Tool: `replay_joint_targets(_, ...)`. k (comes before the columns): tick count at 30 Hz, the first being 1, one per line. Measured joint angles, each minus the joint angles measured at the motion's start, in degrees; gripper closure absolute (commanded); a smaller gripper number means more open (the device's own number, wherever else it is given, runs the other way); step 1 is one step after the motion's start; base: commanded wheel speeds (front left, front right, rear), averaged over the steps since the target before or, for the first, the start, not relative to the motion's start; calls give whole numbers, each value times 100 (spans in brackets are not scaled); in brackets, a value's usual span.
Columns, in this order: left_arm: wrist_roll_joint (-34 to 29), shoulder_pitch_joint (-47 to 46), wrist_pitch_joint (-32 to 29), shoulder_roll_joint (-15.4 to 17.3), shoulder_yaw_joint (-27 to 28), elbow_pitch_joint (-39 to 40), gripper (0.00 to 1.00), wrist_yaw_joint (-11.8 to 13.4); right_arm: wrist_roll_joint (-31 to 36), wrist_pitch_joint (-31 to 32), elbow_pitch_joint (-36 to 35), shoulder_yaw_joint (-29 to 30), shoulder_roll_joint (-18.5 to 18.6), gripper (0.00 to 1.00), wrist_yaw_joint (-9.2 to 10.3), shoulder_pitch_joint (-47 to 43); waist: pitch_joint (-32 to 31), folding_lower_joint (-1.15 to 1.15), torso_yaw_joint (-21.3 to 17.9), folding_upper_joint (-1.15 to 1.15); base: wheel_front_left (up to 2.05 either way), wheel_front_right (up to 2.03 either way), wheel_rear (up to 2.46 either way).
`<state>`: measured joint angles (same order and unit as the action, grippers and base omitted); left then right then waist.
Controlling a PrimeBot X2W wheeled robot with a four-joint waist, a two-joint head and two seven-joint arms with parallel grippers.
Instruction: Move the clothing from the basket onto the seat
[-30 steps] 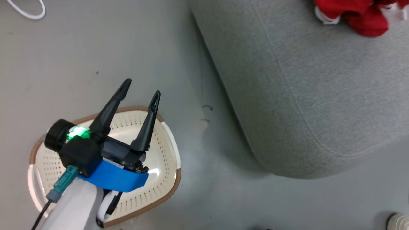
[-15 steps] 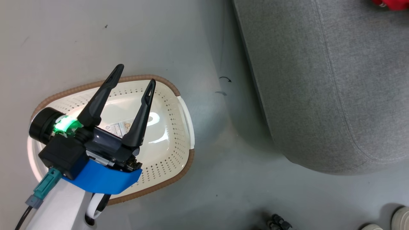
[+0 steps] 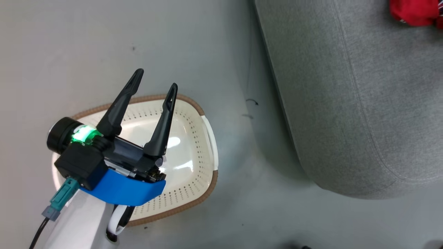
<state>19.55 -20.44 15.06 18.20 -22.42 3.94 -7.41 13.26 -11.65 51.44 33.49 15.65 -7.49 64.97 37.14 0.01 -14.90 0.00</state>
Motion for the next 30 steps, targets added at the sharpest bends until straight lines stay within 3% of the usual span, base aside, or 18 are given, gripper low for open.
replay_joint_targets(15,163,695,0,-637,416,-805,0,0,-260,-300,32,-965,-533,0,0,-1363,-1519,-2,159,0,0,0,0)
replay_joint_targets(22,183,1000,0,-851,662,-1112,0,0,-662,-332,-576,-1323,-756,0,0,-2139,-2115,-2,287,0,0,0,0)
replay_joint_targets(30,205,1367,0,-1069,967,-1483,0,0,-959,-335,-2047,-1840,-1080,0,0,-3609,-2807,-3,666,0,0,0,0)
